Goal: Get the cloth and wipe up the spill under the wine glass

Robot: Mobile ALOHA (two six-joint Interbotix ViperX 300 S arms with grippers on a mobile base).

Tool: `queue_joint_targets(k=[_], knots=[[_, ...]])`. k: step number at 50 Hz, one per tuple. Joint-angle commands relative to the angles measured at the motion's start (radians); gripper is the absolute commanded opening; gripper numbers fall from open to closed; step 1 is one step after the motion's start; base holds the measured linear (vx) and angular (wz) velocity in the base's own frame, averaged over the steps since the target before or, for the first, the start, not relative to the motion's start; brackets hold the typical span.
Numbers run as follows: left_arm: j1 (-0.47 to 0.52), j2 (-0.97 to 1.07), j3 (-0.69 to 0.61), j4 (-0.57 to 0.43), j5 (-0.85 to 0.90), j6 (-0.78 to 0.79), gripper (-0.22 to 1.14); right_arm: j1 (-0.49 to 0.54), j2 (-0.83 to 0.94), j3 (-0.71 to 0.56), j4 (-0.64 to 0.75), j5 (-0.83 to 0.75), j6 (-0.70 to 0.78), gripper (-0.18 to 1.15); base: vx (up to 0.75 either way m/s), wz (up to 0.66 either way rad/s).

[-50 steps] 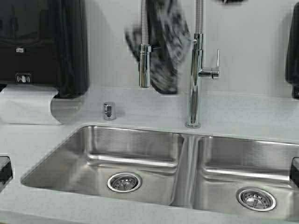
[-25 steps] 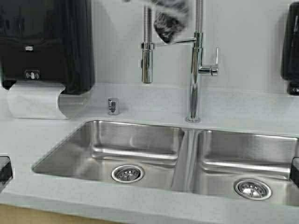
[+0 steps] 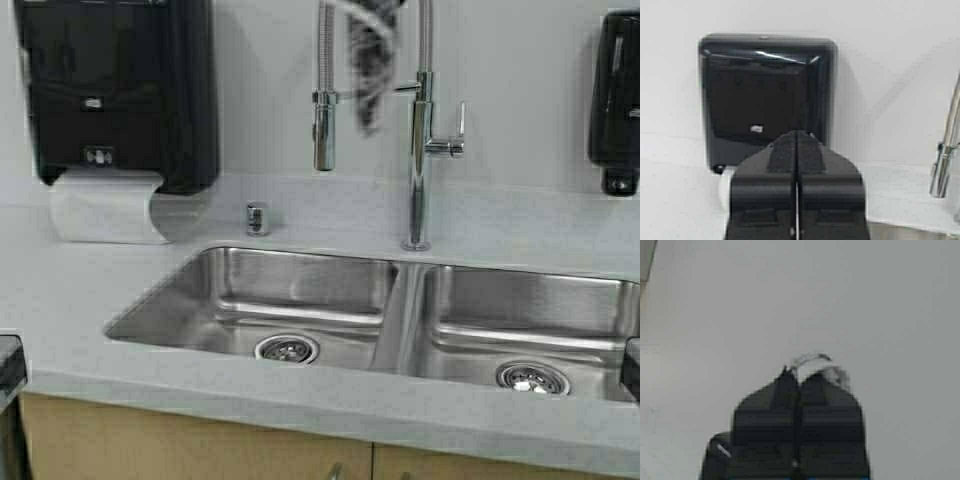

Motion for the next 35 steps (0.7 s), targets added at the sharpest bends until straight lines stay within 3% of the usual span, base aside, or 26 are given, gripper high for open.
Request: queue_joint_targets(k=[1, 18, 35], knots=[[-0.002, 0.006, -0.006, -0.002, 0.0, -0.002, 0.03, 0.02, -0.046, 0.037, 0.0, 0.032, 0.003, 0.07, -0.13, 0.13], [-0.002, 0.006, -0.008, -0.011, 0.002, -0.006, 0.03, 0.026, -0.117, 0.196, 0.003, 0.048, 0.009, 0.07, -0.12, 0.2], [-0.002, 0.006, -0.012, -0.011, 0.002, -0.008, 0.03, 0.026, -0.169, 0.365, 0.003, 0.048, 0.011, 0.07, -0.12, 0.38]])
